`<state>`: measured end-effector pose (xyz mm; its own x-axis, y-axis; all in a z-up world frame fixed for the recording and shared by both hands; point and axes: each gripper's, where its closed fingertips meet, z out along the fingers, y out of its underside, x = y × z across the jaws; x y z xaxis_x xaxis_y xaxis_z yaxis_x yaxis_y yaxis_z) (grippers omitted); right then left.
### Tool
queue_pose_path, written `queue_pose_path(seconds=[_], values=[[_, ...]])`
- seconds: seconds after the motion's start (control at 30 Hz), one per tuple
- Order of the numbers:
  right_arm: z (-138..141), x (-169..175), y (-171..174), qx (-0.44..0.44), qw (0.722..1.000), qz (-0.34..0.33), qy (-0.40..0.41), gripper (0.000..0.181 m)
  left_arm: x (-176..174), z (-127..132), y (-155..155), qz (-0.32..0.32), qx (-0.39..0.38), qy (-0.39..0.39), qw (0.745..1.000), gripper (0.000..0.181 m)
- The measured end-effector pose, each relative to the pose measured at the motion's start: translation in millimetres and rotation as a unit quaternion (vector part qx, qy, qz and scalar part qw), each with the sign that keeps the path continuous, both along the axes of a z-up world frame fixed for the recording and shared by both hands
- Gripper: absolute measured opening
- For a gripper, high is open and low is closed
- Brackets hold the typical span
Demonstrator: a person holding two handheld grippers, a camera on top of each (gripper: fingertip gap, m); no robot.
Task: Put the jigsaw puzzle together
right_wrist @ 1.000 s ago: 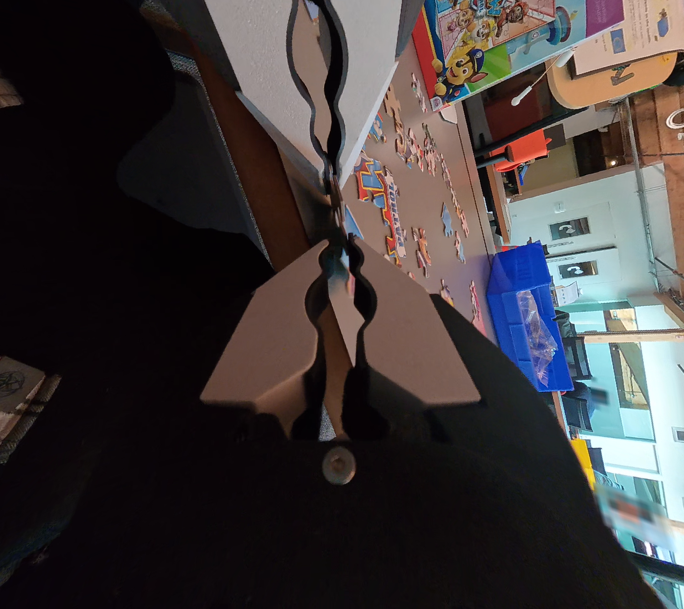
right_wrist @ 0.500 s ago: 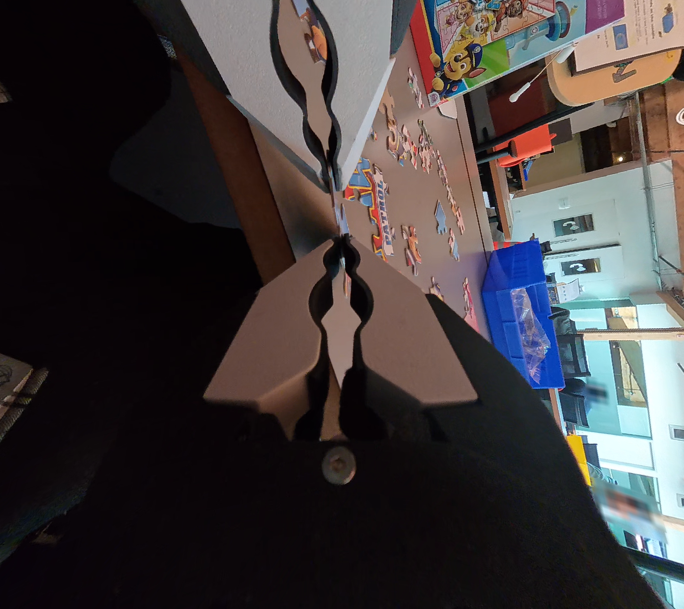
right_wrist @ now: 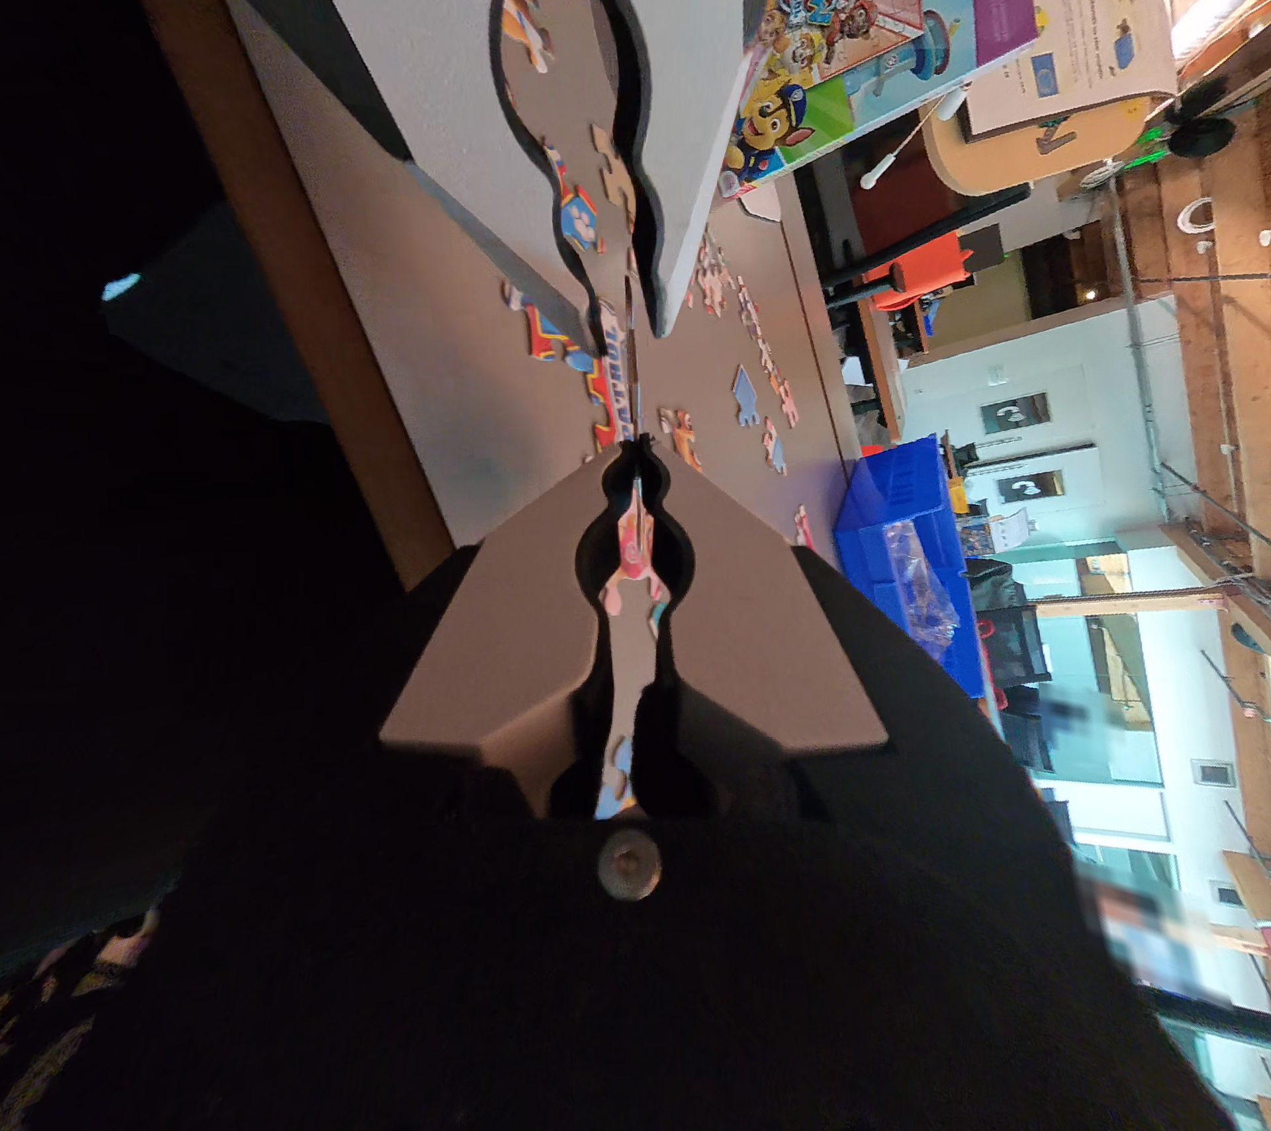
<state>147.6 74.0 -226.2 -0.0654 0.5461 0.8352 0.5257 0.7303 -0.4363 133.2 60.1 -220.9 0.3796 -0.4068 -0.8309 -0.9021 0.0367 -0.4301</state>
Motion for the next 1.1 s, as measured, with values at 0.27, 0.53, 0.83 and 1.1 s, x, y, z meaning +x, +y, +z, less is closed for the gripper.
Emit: queue_pose_path(seconds=[0.27, 0.53, 0.83, 1.1], values=[[20, 16, 40, 0.055, 0.998, -0.026, -0.004, 0.0, -26, 2, 18, 0.043, -0.059, -0.099, 0.992, 0.025], [28, 47, 105, 0.096, 0.993, -0.068, -0.032, 0.0, -9, -5, 83, 0.065, -0.193, -0.179, 0.962, 0.04], [25, 66, 152, 0.092, 0.991, -0.086, -0.046, 0.0, 11, -40, 175, 0.107, -0.34, -0.262, 0.897, 0.033], [10, 50, 166, 0.094, 0.992, -0.051, -0.065, 0.0, -9, -57, 178, 0.157, -0.365, -0.286, 0.872, 0.002]])
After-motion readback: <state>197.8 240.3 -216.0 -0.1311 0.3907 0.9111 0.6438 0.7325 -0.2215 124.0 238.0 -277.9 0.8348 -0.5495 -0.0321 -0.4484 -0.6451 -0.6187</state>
